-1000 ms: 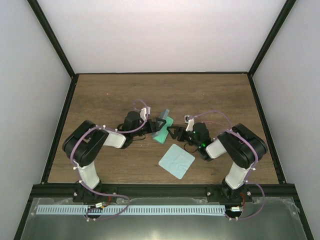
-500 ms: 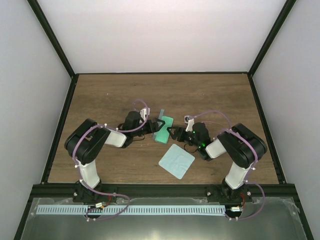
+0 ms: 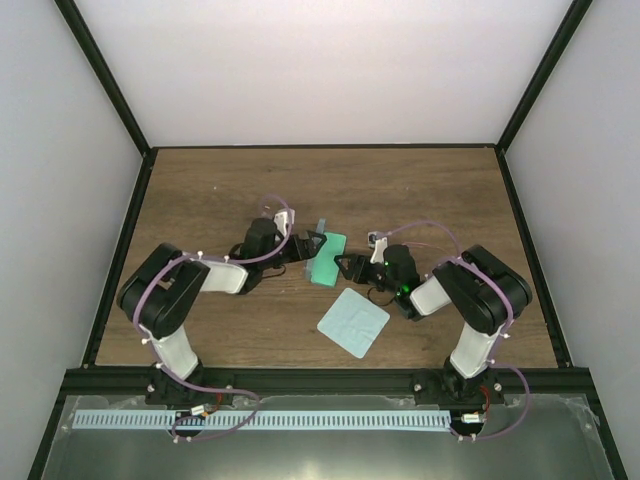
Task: Organize the sunglasses
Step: Place the sunglasses case at the center of the board, then adjust the sunglasses case at the center of the board.
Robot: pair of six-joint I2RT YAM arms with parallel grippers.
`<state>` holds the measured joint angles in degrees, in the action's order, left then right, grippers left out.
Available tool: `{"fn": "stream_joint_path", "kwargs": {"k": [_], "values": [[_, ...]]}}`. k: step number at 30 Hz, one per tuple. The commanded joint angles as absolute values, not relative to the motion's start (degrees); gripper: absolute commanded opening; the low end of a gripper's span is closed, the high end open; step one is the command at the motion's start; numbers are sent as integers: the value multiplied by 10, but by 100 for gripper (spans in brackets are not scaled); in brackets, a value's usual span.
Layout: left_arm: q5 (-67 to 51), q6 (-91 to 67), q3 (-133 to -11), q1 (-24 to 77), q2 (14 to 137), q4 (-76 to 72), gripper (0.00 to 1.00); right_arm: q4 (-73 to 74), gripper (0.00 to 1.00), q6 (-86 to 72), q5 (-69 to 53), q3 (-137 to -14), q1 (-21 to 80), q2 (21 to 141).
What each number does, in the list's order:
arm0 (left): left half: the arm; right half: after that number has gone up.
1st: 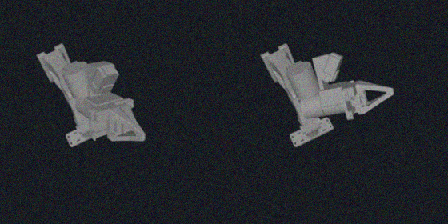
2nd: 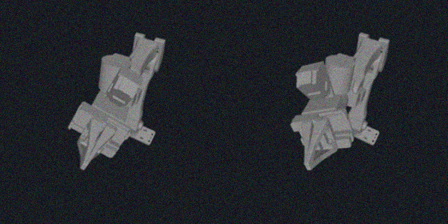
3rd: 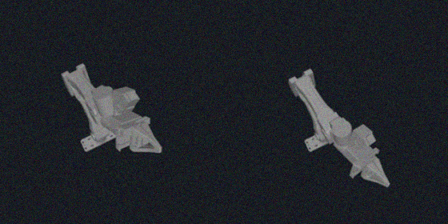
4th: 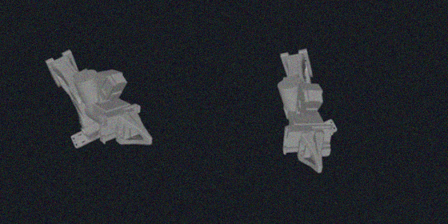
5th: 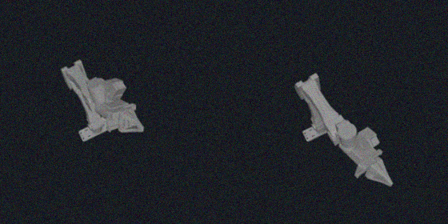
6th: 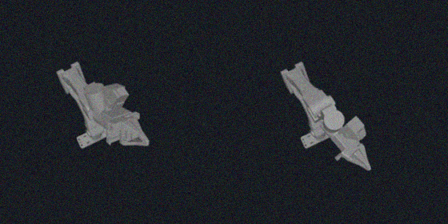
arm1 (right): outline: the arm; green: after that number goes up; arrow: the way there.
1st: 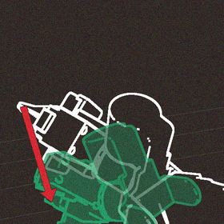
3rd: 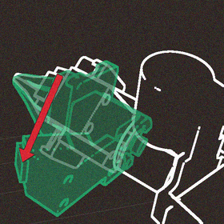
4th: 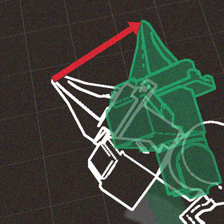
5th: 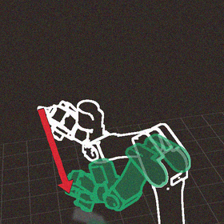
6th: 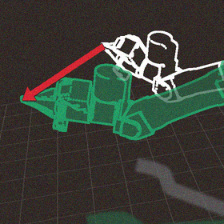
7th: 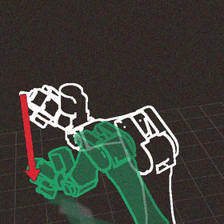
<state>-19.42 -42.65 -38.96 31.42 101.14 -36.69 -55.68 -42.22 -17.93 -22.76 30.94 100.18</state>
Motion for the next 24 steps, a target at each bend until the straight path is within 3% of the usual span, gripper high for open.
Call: {"fn": "stream_joint_path", "kwargs": {"k": [1, 7, 12, 15, 24], "values": [[-175, -408, -377, 311, 976, -358, 91, -544, 62, -415, -177, -227, 309, 996], [-124, -402, -347, 305, 914, -343, 91, -518, 54, -404, -164, -196, 316, 968], [-109, -403, -326, 301, 868, -335, 91, -502, 25, -402, -151, -186, 316, 974], [-104, -387, -320, 301, 854, -331, 91, -500, 13, -401, -152, -189, 317, 979], [-101, -378, -319, 300, 840, -324, 91, -457, 6, -394, -132, -255, 370, 1041]]}}
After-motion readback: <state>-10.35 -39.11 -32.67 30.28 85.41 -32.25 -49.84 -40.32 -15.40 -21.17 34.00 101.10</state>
